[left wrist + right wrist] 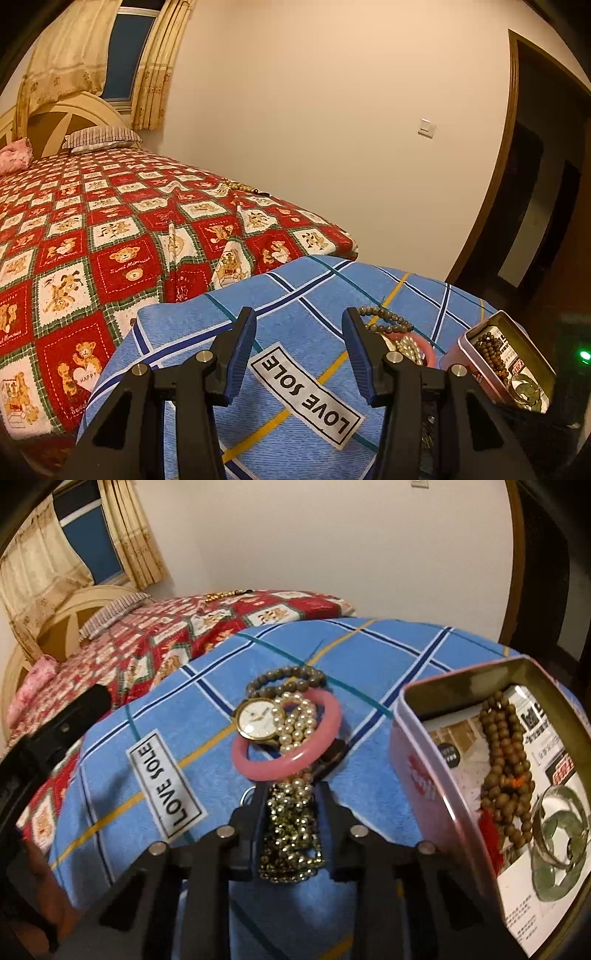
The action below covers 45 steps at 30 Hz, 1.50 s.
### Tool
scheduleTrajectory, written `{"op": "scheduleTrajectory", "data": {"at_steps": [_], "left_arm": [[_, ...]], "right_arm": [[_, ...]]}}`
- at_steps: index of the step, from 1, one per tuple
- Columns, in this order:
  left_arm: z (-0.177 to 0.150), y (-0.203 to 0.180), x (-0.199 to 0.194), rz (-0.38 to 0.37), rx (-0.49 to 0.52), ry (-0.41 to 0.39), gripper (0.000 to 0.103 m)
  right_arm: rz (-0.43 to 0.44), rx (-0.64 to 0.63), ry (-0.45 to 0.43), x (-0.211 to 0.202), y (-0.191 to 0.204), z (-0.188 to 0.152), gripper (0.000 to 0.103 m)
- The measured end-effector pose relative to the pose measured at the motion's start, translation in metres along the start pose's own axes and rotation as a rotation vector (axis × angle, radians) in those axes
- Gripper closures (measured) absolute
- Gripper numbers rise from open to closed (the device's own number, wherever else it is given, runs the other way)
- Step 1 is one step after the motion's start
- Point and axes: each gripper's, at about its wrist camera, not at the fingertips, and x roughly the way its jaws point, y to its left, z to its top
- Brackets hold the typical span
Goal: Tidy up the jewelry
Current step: 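Grasp the gold bead chain with the right tool while the left grasps the pink bangle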
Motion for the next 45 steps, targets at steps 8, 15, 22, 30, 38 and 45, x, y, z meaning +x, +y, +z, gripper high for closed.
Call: {"op": "scheduleTrajectory", "data": {"at_steps": [8,15,22,30,38,45], "left_arm": [[-0.001,-0.004,0.001,-0.01,0.013,0.005,0.054],[-0.002,-0.001,0.002,-0.013,-0.006,0.016,0.054],[-0.002,-0.003,0.001,-0.02,0.006,0.017,0.054],[-0.002,-0.005,0.002,-0.022,0.002,0.024,0.054],[-0.002,-0.005,0.001,-0.026,0.003,0.024,0.054],[-0.003,-0.008,0.001,-0.05,0.016,0.026,0.054]], "right_arm": [[0.145,0.001,-0.047,-0.045,-0.004,-0.037,0.087],[0.165,-0.001,-0.053,-0.051,-0.001,-0.043,0.084],[0.137,-0.033,-0.046,-0.048,0.006,-0.043,0.033],[0.139,-0.018,-0.012,-0.041,0.004,-0.042,0.034],[0.118,-0.063,0.024,-0.037,0.012,-0.044,0.034],[0.082,-0.095,0.031,-0.036,0.01,-0.044,0.082]]}}
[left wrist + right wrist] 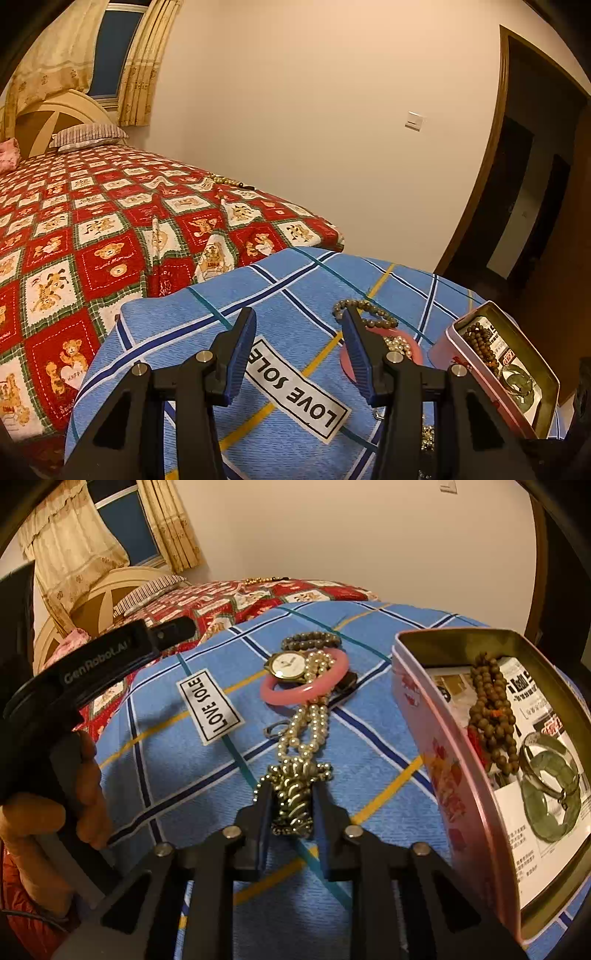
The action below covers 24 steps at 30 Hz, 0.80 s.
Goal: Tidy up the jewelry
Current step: 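Grasp the gold bead chain with the right tool while the left grasps the pink bangle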
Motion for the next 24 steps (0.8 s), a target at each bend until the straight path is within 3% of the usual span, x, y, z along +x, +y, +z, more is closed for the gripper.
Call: {"op": "scheduleTrajectory", "data": {"at_steps": [2,6,12,16,24], "left_arm": [[0.0,0.0,0.0,-0.006,0.0,0.003,0.054],[0.0,0.0,0.001,-0.014,-0.007,0.013,0.054],[-0.004,-0.012,0.006,-0.136,0.039,0.077,0.054],[-0.009,-0.024,0.016,-0.227,0.077,0.163,0.054],[-0.015,-0.043,0.021,-0.285,0.137,0.22,0.054]], "right_arm": [[0.019,0.0,-0.022,-0.005,0.0,-0.001,0.084],[0.052,-0.018,-0.151,-0.031,0.002,-0.005,0.087],[-0.039,0.005,-0.291,-0.054,-0.005,-0.004,0.087],[-0.075,0.029,-0.305,-0.055,-0.012,-0.001,0.087],[-0.076,0.06,-0.293,-0.051,-0.017,0.001,0.087]]}}
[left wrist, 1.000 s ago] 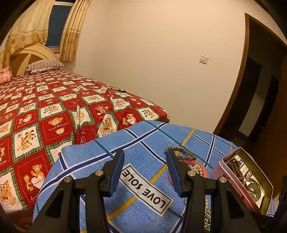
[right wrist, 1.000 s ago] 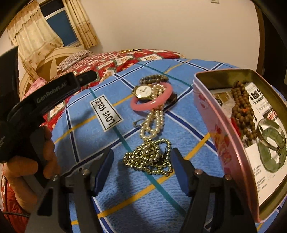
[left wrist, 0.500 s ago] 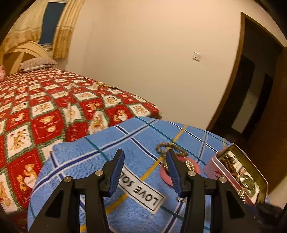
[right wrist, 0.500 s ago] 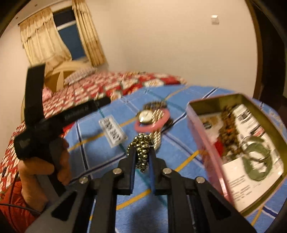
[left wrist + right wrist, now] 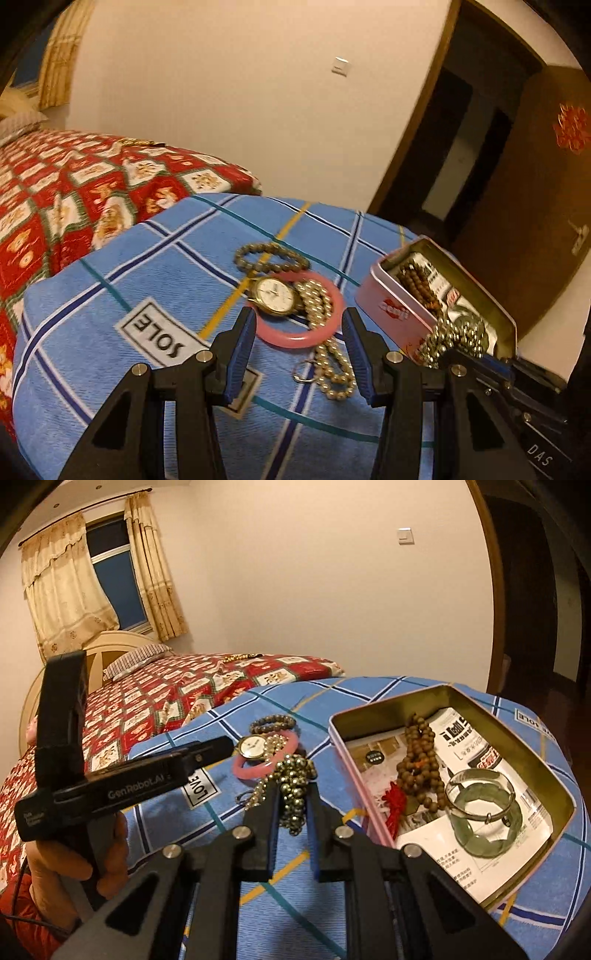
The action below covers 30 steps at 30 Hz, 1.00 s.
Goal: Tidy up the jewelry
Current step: 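Grasp the gold bead chain with the right tool while the left grasps the pink bangle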
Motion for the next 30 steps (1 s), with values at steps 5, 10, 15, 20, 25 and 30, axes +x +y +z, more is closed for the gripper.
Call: {"op": "scheduleTrajectory", "data": {"at_steps": [5,10,15,20,25,30], "left_arm": [[0.001,-0.028,0.015,-0.04,0.136,0.048,0.054],[0.003,-0.031,0.037,-0.033,0.154,0.147,0.054],[0.004,-0.016,0.049,-0.03,0.08,0.205,0.059],[0.002,-0.015,0.052,-0.046,0.082,0.229,0.083],[0.002,-0.017,0.024,-0.081,0.101,0.1,0.088],[-0.004,-0.005,0.007,-0.148,0.035,0.056,0.088]], "right_arm": [[-0.002,0.008,-0.013,-0.006,-0.003,-0.001,0.086],[-0.005,0.036,-0.021,-0.009,-0.01,-0.001,0.086],[-0.002,0.062,-0.02,-0.009,-0.016,0.0,0.086],[-0.008,0.065,-0.019,-0.009,-0.017,0.0,0.086],[-0.024,0.064,-0.02,-0.007,-0.019,0.0,0.086],[-0.03,0.071,-0.024,-0.008,-0.022,0.0,0.086]]}}
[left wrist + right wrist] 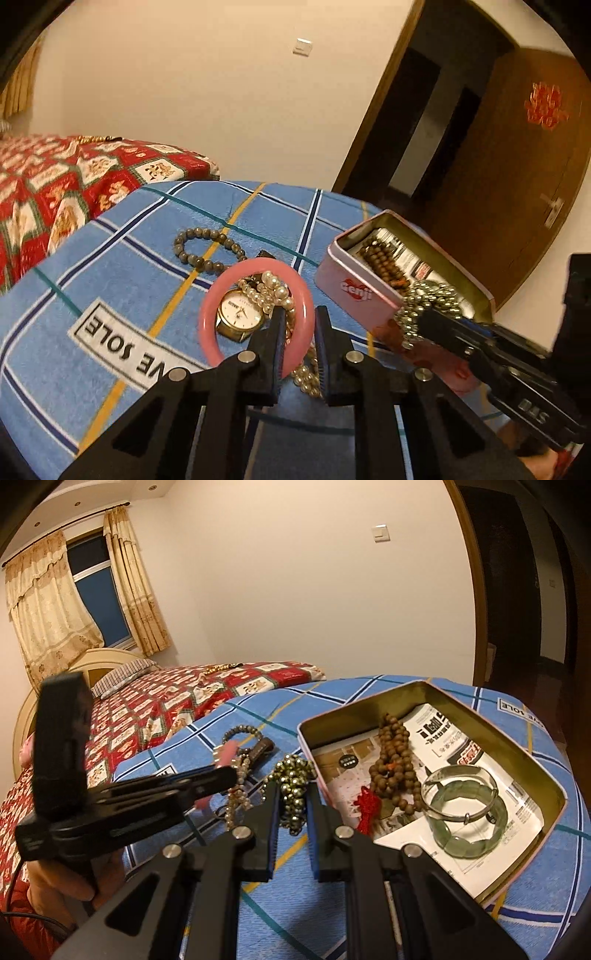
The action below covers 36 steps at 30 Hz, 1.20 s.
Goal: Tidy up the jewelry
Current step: 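Grasp the gold bead chain with the right tool while the left grasps the pink bangle, then carry the gold chain and pink bangle over the pink tin with both tools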
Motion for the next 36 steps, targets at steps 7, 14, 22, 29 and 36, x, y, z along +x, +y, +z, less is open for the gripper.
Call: {"op": "scheduleTrajectory", "data": {"at_steps": [7,14,22,29,36], "left_arm": [[-0.003,0.008,-0.018,-0.129,-0.069,-0.043,0.088],[-0.015,-0.009,-0.009,-0.134,0.012,0.083,0.087],[-0.021,-0.009,-0.01,-0.106,0.02,0.12,0.085],[-0.031,-0.023,-0.028,-0.023,0.224,0.143,0.061],[-0.032,-0.027,-0.012,0.014,0.278,0.198,0.057]], "right_arm": [[-0.001,0.001,-0.007,-0.002,0.0,0.0,0.086],[0.0,0.016,-0.006,-0.001,-0.004,0.001,0.086],[0.0,0.016,-0.007,0.0,-0.004,0.001,0.086],[0.0,0.017,-0.005,0.0,-0.004,0.001,0.086],[-0.004,0.013,-0.005,0.001,-0.005,0.0,0.086]]}}
